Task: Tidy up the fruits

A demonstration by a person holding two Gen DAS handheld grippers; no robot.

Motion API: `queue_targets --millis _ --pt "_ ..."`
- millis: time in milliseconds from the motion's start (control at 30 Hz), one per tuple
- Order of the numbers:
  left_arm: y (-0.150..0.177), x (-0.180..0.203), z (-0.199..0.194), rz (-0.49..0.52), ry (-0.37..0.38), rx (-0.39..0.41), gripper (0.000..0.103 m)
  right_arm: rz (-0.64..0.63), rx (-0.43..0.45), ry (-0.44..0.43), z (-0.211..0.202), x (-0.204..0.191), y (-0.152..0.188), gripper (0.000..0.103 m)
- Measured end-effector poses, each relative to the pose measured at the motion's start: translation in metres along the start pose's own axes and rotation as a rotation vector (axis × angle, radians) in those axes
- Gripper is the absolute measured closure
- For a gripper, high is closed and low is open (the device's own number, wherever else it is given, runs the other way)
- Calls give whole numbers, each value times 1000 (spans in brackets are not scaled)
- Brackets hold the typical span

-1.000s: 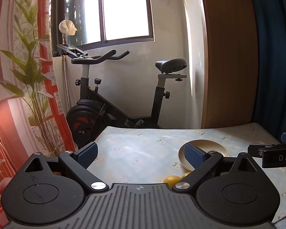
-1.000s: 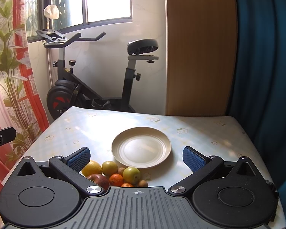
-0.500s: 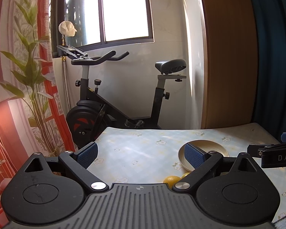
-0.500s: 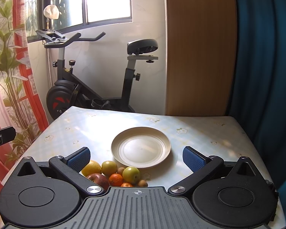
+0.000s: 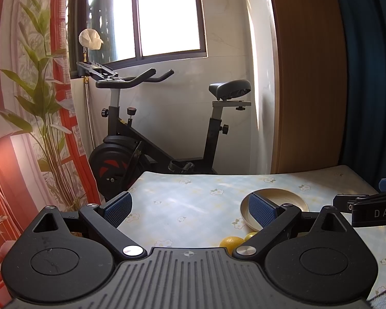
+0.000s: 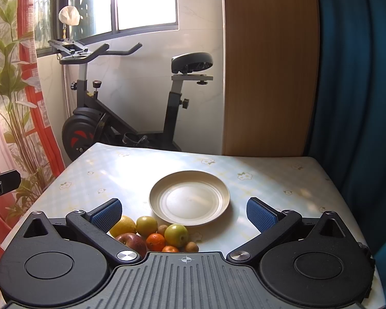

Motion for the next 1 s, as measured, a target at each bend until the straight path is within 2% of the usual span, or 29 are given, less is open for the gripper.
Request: queue_targets --millis 533,700,833,1000 --pt "1 0 1 6 -2 0 4 0 0 1 1 0 1 0" --pt "2 1 3 9 -23 8 4 -12 13 13 2 1 2 0" --pt "5 5 12 23 -60 26 4 -14 63 14 10 6 10 0" --pt "13 5 35 10 -38 -9 5 -24 135 16 21 18 25 0"
Point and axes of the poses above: each gripper's, at about its wrist camera, not at the fingertips, and z roughly the way its jaws point, x to its right, y to its underside, the point moved 2 cm from there along z, roughly the way its jaws point, and after that the axes turned 14 degrees about -y, right-handed, at the moved point
